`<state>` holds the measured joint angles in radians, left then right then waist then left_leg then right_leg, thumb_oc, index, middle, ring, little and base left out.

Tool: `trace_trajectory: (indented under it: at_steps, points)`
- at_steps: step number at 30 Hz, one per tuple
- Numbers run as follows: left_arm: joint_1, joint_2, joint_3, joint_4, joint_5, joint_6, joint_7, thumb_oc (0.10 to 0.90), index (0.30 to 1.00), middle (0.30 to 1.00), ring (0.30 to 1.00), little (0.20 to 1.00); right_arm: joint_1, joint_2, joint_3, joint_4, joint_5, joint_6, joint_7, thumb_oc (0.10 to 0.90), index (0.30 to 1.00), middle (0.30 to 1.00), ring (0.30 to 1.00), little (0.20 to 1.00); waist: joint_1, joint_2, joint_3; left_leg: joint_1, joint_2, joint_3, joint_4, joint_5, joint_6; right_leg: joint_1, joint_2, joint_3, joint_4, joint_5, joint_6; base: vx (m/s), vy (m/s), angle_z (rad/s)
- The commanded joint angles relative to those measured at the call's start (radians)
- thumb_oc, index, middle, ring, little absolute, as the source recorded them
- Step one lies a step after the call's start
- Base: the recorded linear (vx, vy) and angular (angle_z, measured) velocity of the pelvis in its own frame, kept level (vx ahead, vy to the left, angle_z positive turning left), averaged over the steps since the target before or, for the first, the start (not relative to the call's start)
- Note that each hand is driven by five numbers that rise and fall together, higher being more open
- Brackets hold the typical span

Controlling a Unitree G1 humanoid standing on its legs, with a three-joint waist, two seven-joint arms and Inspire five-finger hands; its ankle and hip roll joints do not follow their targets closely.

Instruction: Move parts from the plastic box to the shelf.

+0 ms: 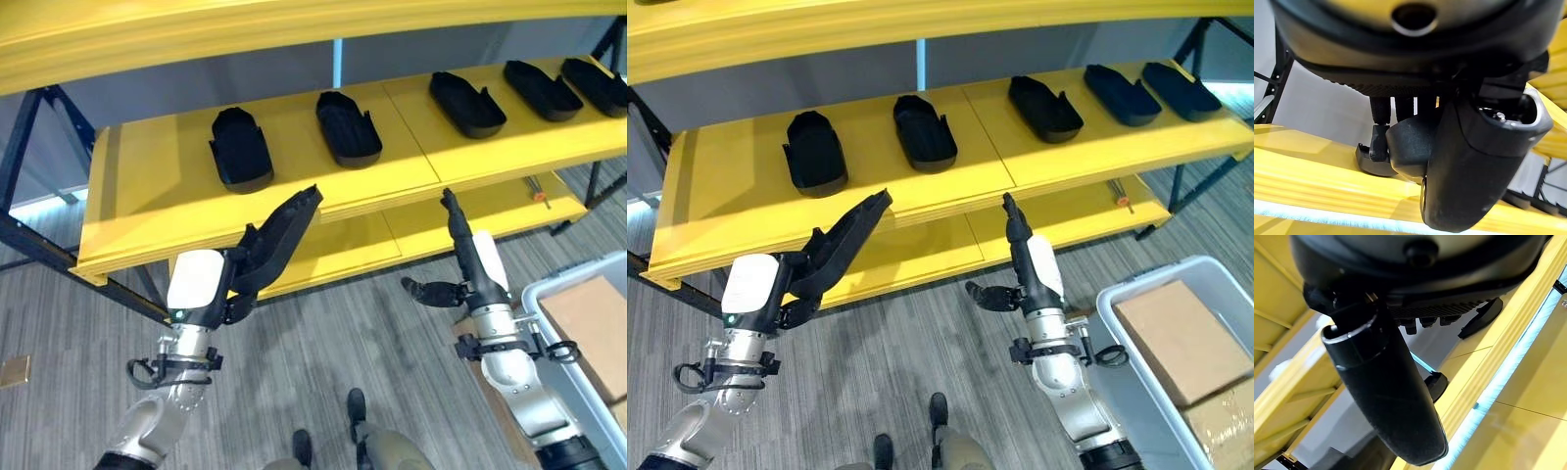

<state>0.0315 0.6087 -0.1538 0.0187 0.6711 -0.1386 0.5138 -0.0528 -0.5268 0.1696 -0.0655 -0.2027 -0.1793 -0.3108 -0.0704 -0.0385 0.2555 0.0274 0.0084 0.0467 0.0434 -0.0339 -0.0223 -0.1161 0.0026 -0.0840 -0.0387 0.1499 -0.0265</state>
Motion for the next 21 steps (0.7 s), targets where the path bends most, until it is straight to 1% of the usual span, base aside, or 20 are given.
trace_trajectory:
  at_steps: [1,2,3,4,5,6,7,8,9,10,11,12,13,14,16,17,20,21]
  points:
    - [-0.097,0.020,0.032,-0.126,-0.057,-0.074,0.072,0.400,0.300,0.300,0.300,0.300,-0.056,-0.041,-0.070,-0.085,0.025,-0.111,-0.041,0.900,1.000,1.000,1.000,1.000,0.000,-0.021,-0.018,-0.116,-0.019,0.004,0.386,-0.041,-0.044,0.052,-0.050,-0.028,0.113,-0.145,0.049,0.05,-0.064,0.33]
    - [-0.100,0.020,0.029,-0.130,-0.059,-0.076,0.070,0.400,0.300,0.300,0.300,0.300,-0.053,-0.043,-0.074,-0.086,0.028,-0.110,-0.040,0.900,1.000,1.000,1.000,1.000,0.011,-0.020,-0.006,-0.150,-0.032,-0.025,0.452,-0.019,-0.060,0.061,-0.048,-0.033,0.114,-0.149,0.043,0.04,-0.041,0.23]
    - [-0.100,0.021,0.030,-0.131,-0.060,-0.075,0.069,0.400,0.300,0.300,0.300,0.300,-0.048,-0.044,-0.082,-0.087,0.028,-0.111,-0.043,0.900,1.000,1.000,1.000,1.000,0.016,-0.021,0.000,-0.174,-0.031,-0.043,0.470,-0.012,-0.065,0.067,-0.050,-0.039,0.111,-0.153,0.044,0.06,-0.025,0.05]
    - [-0.096,0.023,0.035,-0.133,-0.059,-0.074,0.069,0.400,0.300,0.300,0.300,0.300,-0.035,-0.046,-0.098,-0.089,0.027,-0.112,-0.049,0.900,1.000,1.000,1.000,1.000,0.007,-0.028,-0.001,-0.192,0.023,-0.024,0.461,0.001,-0.063,0.074,-0.068,-0.051,0.106,-0.151,0.049,0.06,-0.019,-0.05]
    - [-0.095,0.023,0.035,-0.135,-0.059,-0.073,0.069,0.400,0.300,0.300,0.300,0.300,-0.033,-0.045,-0.099,-0.090,0.027,-0.112,-0.049,0.900,1.000,1.000,1.000,1.000,0.006,-0.028,-0.003,-0.193,0.023,-0.026,0.461,0.001,-0.064,0.075,-0.067,-0.052,0.104,-0.151,0.049,0.10,0.006,0.05]
    - [-0.087,0.025,0.041,-0.141,-0.061,-0.077,0.062,0.400,0.300,0.300,0.300,0.300,-0.019,-0.045,-0.112,-0.089,0.025,-0.109,-0.054,0.900,1.000,1.000,1.000,1.000,0.002,-0.035,-0.007,-0.192,0.072,-0.009,0.416,-0.005,-0.057,0.082,-0.080,-0.056,0.098,-0.150,0.055,0.13,0.053,0.28]
    - [-0.078,0.027,0.050,-0.148,-0.060,-0.080,0.066,0.400,0.300,0.300,0.300,0.300,-0.012,-0.042,-0.116,-0.087,0.026,-0.109,-0.057,0.900,1.000,1.000,1.000,1.000,0.001,-0.040,-0.014,-0.173,0.121,0.003,0.336,-0.016,-0.049,0.091,-0.094,-0.058,0.094,-0.153,0.065,0.20,0.108,0.38]
    - [-0.070,0.029,0.057,-0.149,-0.063,-0.082,0.074,0.400,0.300,0.300,0.300,0.300,-0.006,-0.037,-0.116,-0.082,0.027,-0.109,-0.064,0.900,1.000,1.000,1.000,1.000,0.007,-0.045,-0.018,-0.153,0.163,-0.002,0.232,-0.001,-0.048,0.097,-0.104,-0.054,0.090,-0.156,0.077,0.19,0.155,0.23]
    - [-0.070,0.034,0.061,-0.143,-0.068,-0.082,0.086,0.400,0.300,0.300,0.300,0.300,-0.005,-0.036,-0.110,-0.075,0.027,-0.107,-0.075,0.900,1.000,1.000,1.000,1.000,0.013,-0.043,-0.019,-0.144,0.226,-0.027,0.113,0.069,-0.059,0.098,-0.110,-0.047,0.091,-0.164,0.087,0.20,0.275,0.08]
    - [-0.073,0.039,0.068,-0.140,-0.076,-0.081,0.094,0.400,0.300,0.300,0.300,0.300,-0.004,-0.038,-0.104,-0.065,0.029,-0.106,-0.085,0.900,1.000,1.000,1.000,1.000,0.011,-0.032,-0.020,-0.132,0.306,-0.033,-0.023,0.179,-0.086,0.103,-0.121,-0.036,0.098,-0.186,0.100,0.18,0.310,-0.04]
    - [-0.073,0.038,0.068,-0.140,-0.079,-0.083,0.101,0.400,0.300,0.300,0.300,0.300,-0.003,-0.039,-0.101,-0.060,0.032,-0.106,-0.089,0.900,1.000,1.000,1.000,1.000,0.009,-0.025,-0.021,-0.131,0.340,-0.035,-0.092,0.238,-0.101,0.105,-0.125,-0.028,0.104,-0.196,0.107,0.17,0.333,-0.05]
    - [-0.075,0.038,0.066,-0.139,-0.084,-0.086,0.103,0.400,0.300,0.300,0.300,0.300,0.000,-0.044,-0.101,-0.059,0.037,-0.106,-0.093,0.900,1.000,1.000,1.000,1.000,0.005,-0.019,-0.023,-0.128,0.362,-0.026,-0.126,0.268,-0.116,0.110,-0.131,-0.026,0.107,-0.201,0.113,0.13,0.282,-0.10]
    - [-0.076,0.035,0.063,-0.138,-0.090,-0.085,0.103,0.400,0.300,0.300,0.300,0.300,0.005,-0.043,-0.103,-0.061,0.042,-0.107,-0.094,0.900,1.000,1.000,1.000,1.000,0.003,-0.012,-0.024,-0.131,0.372,-0.011,-0.130,0.277,-0.130,0.117,-0.139,-0.029,0.108,-0.206,0.120,0.13,0.314,-0.14]
    - [-0.069,0.033,0.065,-0.138,-0.092,-0.089,0.102,0.400,0.300,0.300,0.300,0.300,0.011,-0.039,-0.101,-0.068,0.048,-0.111,-0.089,0.900,1.000,1.000,1.000,1.000,0.007,0.000,-0.031,-0.119,0.367,-0.012,-0.131,0.248,-0.130,0.121,-0.144,-0.026,0.110,-0.212,0.130,0.17,0.347,-0.17]
    - [-0.064,0.035,0.060,-0.137,-0.087,-0.090,0.098,0.400,0.300,0.300,0.300,0.300,0.026,-0.033,-0.107,-0.071,0.036,-0.105,-0.081,0.900,1.000,1.000,1.000,1.000,0.008,0.012,-0.049,-0.108,0.348,0.003,-0.131,0.222,-0.149,0.145,-0.164,-0.022,0.093,-0.197,0.140,0.16,0.251,-0.21]
    - [-0.064,0.034,0.059,-0.137,-0.087,-0.089,0.097,0.400,0.300,0.300,0.300,0.300,0.027,-0.033,-0.107,-0.072,0.036,-0.104,-0.080,0.900,1.000,1.000,1.000,1.000,0.009,0.011,-0.050,-0.107,0.347,0.004,-0.131,0.220,-0.148,0.147,-0.165,-0.022,0.090,-0.195,0.141,0.15,0.197,-0.14]
    - [-0.085,0.056,0.043,-0.135,-0.075,-0.083,0.099,0.400,0.300,0.300,0.300,0.300,0.017,-0.010,-0.097,-0.077,0.034,-0.097,-0.081,0.900,1.000,1.000,1.000,1.000,0.023,-0.007,-0.057,-0.072,0.285,0.019,-0.122,0.181,-0.124,0.175,-0.226,-0.004,0.066,-0.156,0.174,0.17,0.294,-0.03]
    - [-0.100,0.072,0.038,-0.134,-0.060,-0.077,0.107,0.400,0.300,0.300,0.300,0.300,0.010,-0.006,-0.091,-0.076,0.016,-0.088,-0.082,0.900,1.000,1.000,1.000,1.000,0.027,-0.020,-0.056,-0.075,0.263,0.031,-0.100,0.150,-0.112,0.179,-0.253,0.005,0.062,-0.143,0.187,0.11,0.309,0.06]
